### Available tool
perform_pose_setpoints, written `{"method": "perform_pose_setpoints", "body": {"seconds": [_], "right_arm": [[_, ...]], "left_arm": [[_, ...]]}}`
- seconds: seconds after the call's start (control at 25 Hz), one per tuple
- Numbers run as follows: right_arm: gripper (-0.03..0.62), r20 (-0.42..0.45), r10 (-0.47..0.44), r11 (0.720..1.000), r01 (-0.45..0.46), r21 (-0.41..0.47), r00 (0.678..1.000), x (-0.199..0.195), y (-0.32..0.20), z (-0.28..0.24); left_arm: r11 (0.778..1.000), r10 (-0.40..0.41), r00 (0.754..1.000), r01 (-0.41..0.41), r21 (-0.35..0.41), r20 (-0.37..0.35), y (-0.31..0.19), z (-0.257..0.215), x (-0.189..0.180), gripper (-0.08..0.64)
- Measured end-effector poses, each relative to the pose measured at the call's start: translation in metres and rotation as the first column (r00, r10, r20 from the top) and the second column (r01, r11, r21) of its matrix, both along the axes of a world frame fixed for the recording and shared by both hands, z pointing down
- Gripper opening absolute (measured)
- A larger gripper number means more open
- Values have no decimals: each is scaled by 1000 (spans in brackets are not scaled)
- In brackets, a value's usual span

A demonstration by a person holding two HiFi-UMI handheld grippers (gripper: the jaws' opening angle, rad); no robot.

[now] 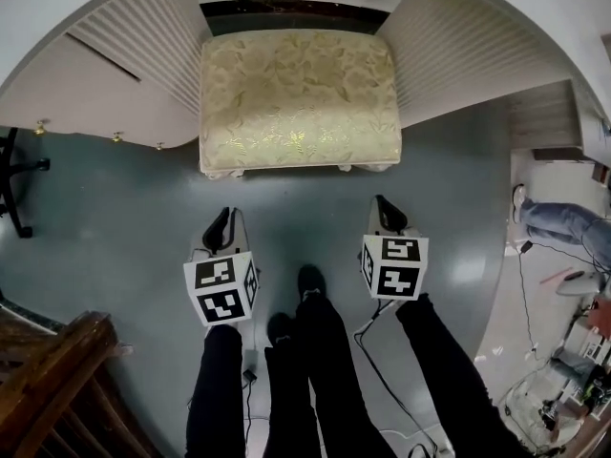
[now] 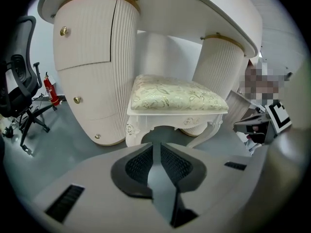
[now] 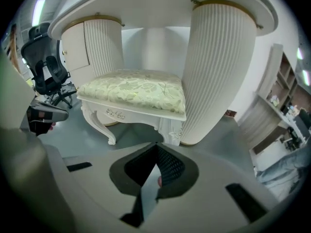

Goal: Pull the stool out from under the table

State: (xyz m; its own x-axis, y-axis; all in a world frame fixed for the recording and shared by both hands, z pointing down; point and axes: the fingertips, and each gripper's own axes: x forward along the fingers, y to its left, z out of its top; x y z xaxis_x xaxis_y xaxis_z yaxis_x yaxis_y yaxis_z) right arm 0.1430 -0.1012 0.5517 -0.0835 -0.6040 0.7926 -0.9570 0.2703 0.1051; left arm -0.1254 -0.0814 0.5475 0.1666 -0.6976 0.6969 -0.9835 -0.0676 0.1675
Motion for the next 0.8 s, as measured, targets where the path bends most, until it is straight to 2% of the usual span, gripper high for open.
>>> {"method": "perform_pose_setpoints", "body": {"seconds": [0.2,0.24,0.28,0.6,0.8], "right_arm": [[9,-21,27,1000,-27,-7,999,7,-14,25],[74,-21,22,1000,-22,-17,1000,7,-15,30],[100,-20,16,1000,-17,-26,1000,7,-16,35],[212,-110,22,999,-27,-42,994,20,-41,55],[232,-153,33,998,-40,-47,988,30,-58,66]], "left_arm": [[1000,-1,1000,1,0,22,-15,19,-4,97],[1000,-1,1000,1,0,27,-18,23,-5,106],[1000,-3,999,3,-1,32,-20,26,-7,115],[998,-54,994,57,-28,92,-37,50,-27,227],[994,-75,991,83,-68,114,-46,74,-32,279]]}}
